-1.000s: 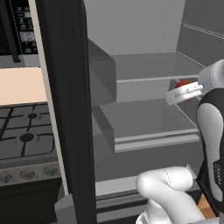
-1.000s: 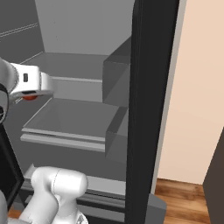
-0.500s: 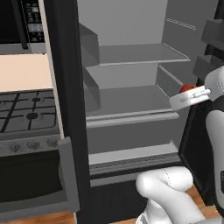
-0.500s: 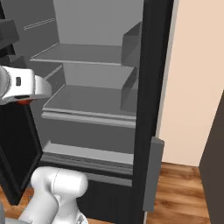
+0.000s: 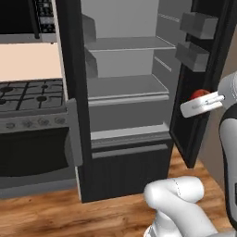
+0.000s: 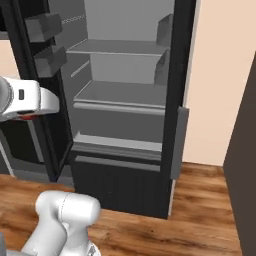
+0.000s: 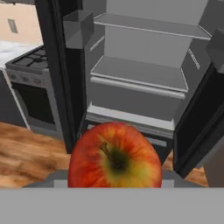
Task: Pick up both apples from the fridge and place them inside the tupperware on the counter.
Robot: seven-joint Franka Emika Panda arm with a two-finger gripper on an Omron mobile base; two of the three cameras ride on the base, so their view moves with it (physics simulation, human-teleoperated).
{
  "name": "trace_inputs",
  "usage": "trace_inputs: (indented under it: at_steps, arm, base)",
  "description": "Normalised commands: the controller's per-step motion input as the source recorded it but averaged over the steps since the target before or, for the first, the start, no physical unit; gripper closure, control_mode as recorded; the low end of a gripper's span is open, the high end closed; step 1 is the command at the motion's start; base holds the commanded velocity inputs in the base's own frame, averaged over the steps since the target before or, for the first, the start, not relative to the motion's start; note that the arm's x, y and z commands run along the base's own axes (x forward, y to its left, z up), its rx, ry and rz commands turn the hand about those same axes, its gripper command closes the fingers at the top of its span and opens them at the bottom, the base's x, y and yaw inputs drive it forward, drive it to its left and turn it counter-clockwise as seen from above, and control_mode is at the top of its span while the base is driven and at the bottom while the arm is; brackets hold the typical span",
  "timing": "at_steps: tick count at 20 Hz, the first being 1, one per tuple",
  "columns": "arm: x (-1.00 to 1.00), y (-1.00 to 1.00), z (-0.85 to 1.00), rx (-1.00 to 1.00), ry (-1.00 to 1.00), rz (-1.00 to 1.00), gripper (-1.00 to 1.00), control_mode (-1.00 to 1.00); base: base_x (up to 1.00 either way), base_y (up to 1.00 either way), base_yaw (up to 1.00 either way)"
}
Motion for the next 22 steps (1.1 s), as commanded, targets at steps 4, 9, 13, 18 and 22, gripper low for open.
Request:
trace_inputs:
  at_steps: [4,9,13,18,22]
  arm:
    - [0.0,0.0,0.0,0.0,0.0,0.0,1.0,1.0]
    - [0.0,0.0,0.0,0.0,0.0,0.0,1.0,1.0]
    - [0.0,0.0,0.0,0.0,0.0,0.0,1.0,1.0]
    - [0.0,0.0,0.0,0.0,0.0,0.0,1.0,1.0]
    - [0.0,0.0,0.0,0.0,0.0,0.0,1.0,1.0]
  base:
    - [-0.75,0.81,0.13]
    - [-0.46,1.0,0.43]
    - [-0.16,1.0,0.48]
    - [0.31,1.0,0.27]
    - [0.97,0.94,0.02]
